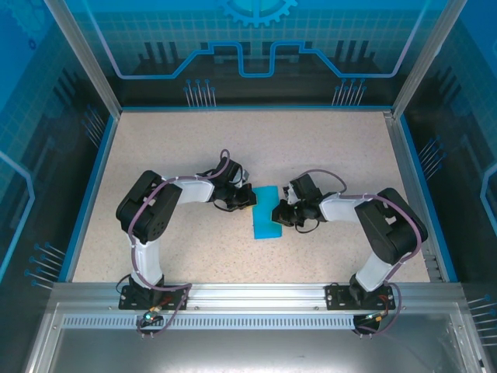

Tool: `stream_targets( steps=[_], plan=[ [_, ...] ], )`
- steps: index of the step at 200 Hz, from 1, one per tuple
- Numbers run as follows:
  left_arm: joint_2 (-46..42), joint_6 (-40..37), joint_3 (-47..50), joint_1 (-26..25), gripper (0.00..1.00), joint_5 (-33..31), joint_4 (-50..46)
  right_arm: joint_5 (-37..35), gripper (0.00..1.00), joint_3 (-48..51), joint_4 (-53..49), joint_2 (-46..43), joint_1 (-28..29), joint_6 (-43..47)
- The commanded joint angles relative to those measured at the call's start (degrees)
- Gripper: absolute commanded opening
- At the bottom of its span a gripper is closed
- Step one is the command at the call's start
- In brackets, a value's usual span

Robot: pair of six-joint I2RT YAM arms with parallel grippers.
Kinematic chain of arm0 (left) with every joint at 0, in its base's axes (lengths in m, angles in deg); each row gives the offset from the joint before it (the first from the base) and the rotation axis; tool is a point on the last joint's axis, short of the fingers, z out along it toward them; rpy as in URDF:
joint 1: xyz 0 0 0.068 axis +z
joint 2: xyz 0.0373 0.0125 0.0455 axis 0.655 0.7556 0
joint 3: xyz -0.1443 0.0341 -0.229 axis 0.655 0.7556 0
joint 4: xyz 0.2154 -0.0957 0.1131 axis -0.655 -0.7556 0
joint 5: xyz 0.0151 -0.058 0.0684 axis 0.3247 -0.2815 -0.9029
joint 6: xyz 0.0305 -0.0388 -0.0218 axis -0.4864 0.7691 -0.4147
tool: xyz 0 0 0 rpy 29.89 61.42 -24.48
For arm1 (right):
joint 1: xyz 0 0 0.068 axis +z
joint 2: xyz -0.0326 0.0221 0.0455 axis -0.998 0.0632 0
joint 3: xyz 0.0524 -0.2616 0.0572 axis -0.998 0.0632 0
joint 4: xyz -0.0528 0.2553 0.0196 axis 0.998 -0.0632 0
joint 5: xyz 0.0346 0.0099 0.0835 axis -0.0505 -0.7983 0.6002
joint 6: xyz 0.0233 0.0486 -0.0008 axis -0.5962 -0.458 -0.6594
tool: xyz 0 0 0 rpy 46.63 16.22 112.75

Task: Fold a paper plane with a square sheet of paper (pick it up from the middle)
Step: Fold the square sheet of paper in half at the center of the table.

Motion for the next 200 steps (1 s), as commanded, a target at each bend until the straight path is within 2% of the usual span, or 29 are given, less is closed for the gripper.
stream_targets(
  steps=[1, 84, 135, 181, 200],
  plan=[
    [4.97, 0.04, 4.86, 0.17, 0.00, -10.50, -12.53, 1.75, 0.09, 2.51, -3.54, -0.52, 1.00, 0.15],
    [5.15, 0.74, 5.30, 0.21, 0.00, -11.13, -11.82, 1.43, 0.09, 7.55, -13.35, -5.57, 2.91, 4.86],
    [5.02, 0.66, 5.30, 0.21, 0.00, -10.91, -11.76, 0.57, 0.09, 6.04, -15.82, -8.43, 3.35, 5.72],
    [4.97, 0.57, 5.30, 0.18, 0.00, -10.85, -11.56, -1.40, 0.10, 6.13, -19.18, -6.16, 3.58, 5.56],
    [4.97, 0.53, 5.25, 0.17, 0.00, -10.79, -11.47, -2.08, 0.10, 5.98, -20.44, -8.40, 3.75, 5.47]
  ],
)
